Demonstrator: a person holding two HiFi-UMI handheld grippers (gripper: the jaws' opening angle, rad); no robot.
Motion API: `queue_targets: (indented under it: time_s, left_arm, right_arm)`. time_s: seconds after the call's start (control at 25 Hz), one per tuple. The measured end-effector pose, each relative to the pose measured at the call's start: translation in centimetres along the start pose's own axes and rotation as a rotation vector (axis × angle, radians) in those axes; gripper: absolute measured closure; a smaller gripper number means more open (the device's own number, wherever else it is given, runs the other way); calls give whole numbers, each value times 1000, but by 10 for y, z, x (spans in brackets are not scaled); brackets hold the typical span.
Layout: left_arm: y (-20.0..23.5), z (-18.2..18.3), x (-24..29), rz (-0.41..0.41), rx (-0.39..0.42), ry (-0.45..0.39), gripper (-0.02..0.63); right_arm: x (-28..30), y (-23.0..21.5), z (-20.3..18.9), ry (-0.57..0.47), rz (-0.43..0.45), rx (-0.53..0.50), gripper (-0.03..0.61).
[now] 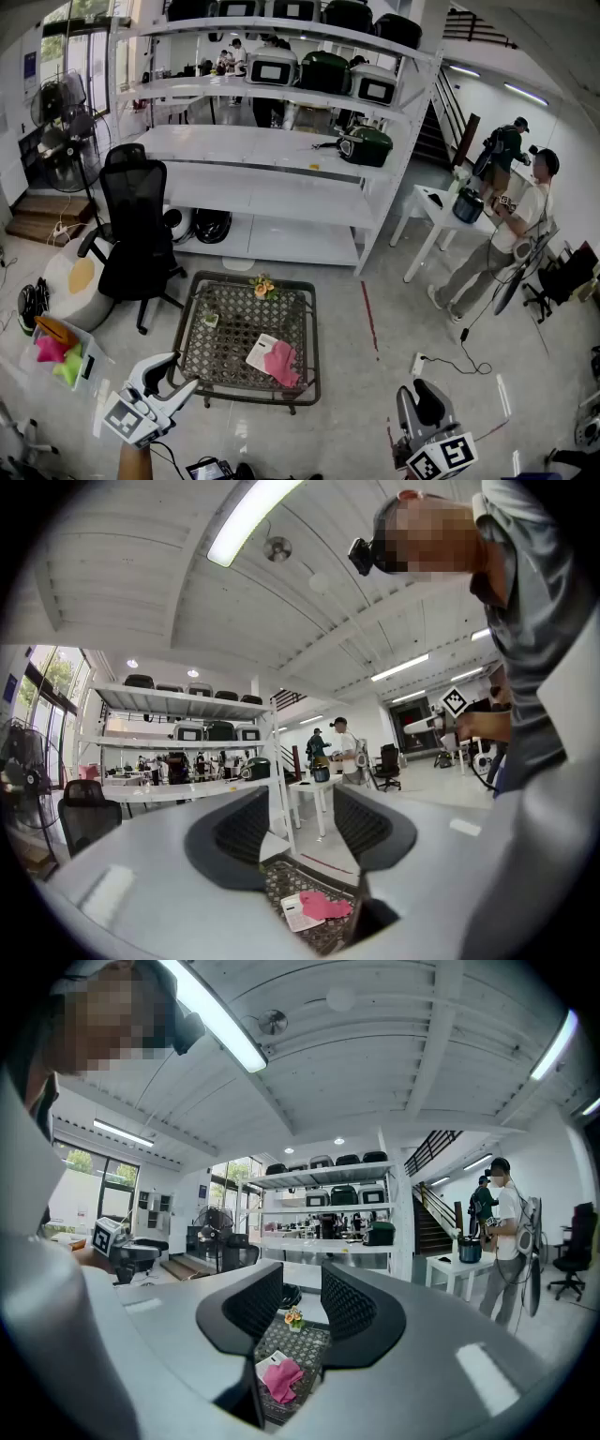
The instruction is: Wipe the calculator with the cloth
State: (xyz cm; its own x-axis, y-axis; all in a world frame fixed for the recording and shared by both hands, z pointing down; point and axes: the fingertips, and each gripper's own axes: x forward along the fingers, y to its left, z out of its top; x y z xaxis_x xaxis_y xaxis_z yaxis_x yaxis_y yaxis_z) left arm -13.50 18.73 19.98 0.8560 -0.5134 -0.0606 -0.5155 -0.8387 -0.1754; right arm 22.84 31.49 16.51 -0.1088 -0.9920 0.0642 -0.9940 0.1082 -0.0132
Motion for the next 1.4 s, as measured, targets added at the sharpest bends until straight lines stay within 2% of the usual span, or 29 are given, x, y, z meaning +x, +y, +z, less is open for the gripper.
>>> queue_targets:
  time_s: [0.28,0.48,0.68,0.96,1.24,1.4]
  left_arm:
    - [3,-18,-7,18,5,54,380]
    - [-4,-17,-8,-11,-51,79,380]
    - [7,-18,-9,-23,11,31,380]
    - [18,-26,-16,-40,-5,33,380]
    - [26,-32,-26,-49,-32,28,380]
    - [31,-36,-22,-32,-32,26,380]
  right_arm:
    - [-10,2,-3,4,-15,2,471]
    - [-16,10,-7,18,-29,5,471]
    - [-17,17,-10,22,-44,12,471]
    - [-13,32,-5,0,-80,26,471]
    - [-7,53,-1,-6,-64,24,460]
    - [6,50,-1,2,-44,23,459]
